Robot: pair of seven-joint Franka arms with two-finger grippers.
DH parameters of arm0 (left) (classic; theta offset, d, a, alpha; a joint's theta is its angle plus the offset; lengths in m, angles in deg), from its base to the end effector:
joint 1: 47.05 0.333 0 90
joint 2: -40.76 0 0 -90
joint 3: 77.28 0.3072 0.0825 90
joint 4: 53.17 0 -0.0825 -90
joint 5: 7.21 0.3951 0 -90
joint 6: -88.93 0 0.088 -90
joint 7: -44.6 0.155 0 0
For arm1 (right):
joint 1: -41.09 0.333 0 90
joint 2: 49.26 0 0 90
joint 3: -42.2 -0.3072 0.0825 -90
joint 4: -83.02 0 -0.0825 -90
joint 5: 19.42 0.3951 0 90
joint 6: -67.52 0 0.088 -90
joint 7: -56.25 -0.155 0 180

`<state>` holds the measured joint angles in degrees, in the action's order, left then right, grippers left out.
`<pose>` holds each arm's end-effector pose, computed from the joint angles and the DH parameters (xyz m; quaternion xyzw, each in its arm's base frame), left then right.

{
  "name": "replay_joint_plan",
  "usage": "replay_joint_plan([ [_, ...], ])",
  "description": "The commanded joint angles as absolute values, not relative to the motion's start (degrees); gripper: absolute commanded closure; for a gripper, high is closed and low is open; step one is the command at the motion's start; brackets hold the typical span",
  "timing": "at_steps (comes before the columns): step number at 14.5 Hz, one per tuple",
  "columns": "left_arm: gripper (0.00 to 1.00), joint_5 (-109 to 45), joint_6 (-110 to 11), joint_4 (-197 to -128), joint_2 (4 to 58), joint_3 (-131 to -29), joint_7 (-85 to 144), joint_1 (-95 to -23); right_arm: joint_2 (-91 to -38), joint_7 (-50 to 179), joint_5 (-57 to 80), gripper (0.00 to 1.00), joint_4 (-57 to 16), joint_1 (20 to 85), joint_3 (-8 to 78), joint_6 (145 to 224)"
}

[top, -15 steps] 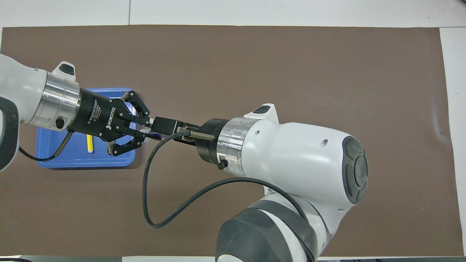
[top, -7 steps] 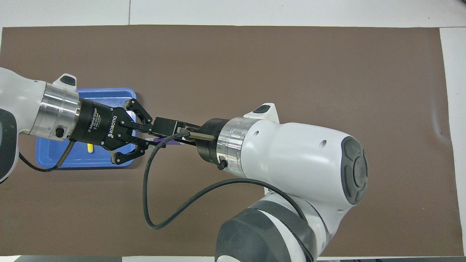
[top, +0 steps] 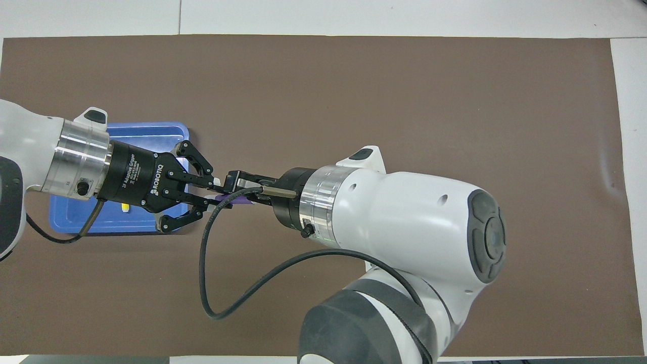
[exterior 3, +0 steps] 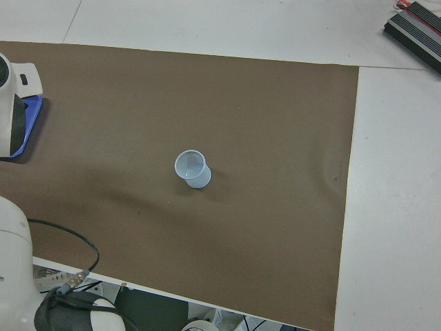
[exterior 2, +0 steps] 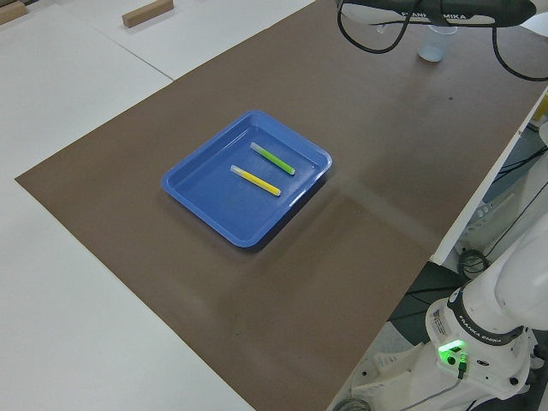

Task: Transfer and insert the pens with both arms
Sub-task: 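Close the right gripper on the purple pen tip and pull it free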

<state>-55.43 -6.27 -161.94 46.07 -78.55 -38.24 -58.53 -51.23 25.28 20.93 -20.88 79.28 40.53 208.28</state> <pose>0.4961 -0.2245 0.5160 0.7076 0.5773 -0.3420 0.2215 0.4931 0.4367 0.5386 -0.9073 0.1196 -0.0620 0.3983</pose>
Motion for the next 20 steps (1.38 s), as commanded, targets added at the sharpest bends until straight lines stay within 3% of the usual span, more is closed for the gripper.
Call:
replay_joint_plan([
  [1,1.0,-56.9,-7.7,-164.4,48.1,-78.3,-38.6,-58.6,-50.0,25.4,19.7,1.0,-22.2,79.4,40.6,207.7],
  [9,1.0,-57.0,-8.2,-164.7,48.1,-78.3,-38.7,-58.6,-49.9,25.1,19.5,0.97,-22.1,79.5,40.6,207.2],
  [12,1.0,-57.0,-8.2,-164.6,48.1,-78.3,-38.7,-58.6,-49.9,25.0,19.5,0.19,-22.1,79.5,40.6,207.2],
  [13,1.0,-57.0,-8.3,-164.6,48.1,-78.3,-38.6,-58.6,-49.9,25.0,19.5,0.12,-22.2,79.5,40.6,207.1],
  [16,1.0,-57.0,-8.3,-164.6,48.1,-78.3,-38.6,-58.6,-49.8,24.9,19.5,0.16,-22.2,79.6,40.6,207.0],
  [18,1.0,-57.1,-8.4,-164.6,48.1,-78.3,-38.7,-58.6,-49.8,24.9,19.5,0.25,-22.3,80.9,40.6,206.9],
  [20,1.0,-57.5,-8.5,-164.6,48.1,-78.3,-38.6,-58.6,-49.7,25.0,19.4,0.4,-22.3,80.9,40.6,206.0],
])
